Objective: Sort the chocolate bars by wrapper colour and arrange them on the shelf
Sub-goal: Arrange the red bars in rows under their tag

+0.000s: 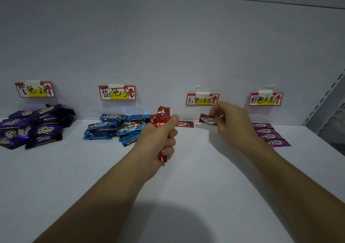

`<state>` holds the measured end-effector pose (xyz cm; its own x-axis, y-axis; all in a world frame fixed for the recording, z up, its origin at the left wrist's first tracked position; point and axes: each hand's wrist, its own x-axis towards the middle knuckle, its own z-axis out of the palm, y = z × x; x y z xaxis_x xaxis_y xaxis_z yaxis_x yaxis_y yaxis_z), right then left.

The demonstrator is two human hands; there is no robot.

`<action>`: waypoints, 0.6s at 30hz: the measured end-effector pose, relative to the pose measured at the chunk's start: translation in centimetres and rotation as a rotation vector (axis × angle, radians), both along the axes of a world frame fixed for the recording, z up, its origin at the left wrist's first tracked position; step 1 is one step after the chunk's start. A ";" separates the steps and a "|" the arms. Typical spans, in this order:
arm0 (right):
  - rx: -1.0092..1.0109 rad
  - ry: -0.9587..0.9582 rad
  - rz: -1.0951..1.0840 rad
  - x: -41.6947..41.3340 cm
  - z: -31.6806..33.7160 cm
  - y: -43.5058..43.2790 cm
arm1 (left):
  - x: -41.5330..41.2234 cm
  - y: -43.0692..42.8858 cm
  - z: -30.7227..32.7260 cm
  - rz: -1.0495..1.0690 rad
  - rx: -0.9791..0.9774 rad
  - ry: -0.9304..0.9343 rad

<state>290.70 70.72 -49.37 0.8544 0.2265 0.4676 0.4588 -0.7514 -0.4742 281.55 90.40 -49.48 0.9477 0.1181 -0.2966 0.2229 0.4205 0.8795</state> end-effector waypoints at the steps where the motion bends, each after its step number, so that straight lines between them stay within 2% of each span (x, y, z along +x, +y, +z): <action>1: -0.065 -0.002 -0.025 0.1 -0.7 -0.1 | 0.0 -0.3 0.0 -0.018 -0.058 0.000; 5: -0.343 -0.136 -0.147 -0.6 -2.1 1.7 | -0.2 -1.0 0.0 -0.015 -0.212 -0.007; 7: -0.345 -0.146 -0.167 -1.4 -2.4 2.6 | -0.3 -1.0 0.2 0.017 -0.210 -0.033; 11: -0.363 -0.019 -0.133 -2.2 -3.1 3.0 | -0.4 -1.0 0.7 0.068 -0.162 -0.071; 14: -0.367 0.039 -0.113 -2.2 -3.0 2.8 | -0.7 -1.0 0.7 0.048 -0.041 -0.078; 18: -0.369 0.040 -0.102 -2.3 -3.1 2.9 | -0.8 -1.1 0.9 0.064 0.010 -0.102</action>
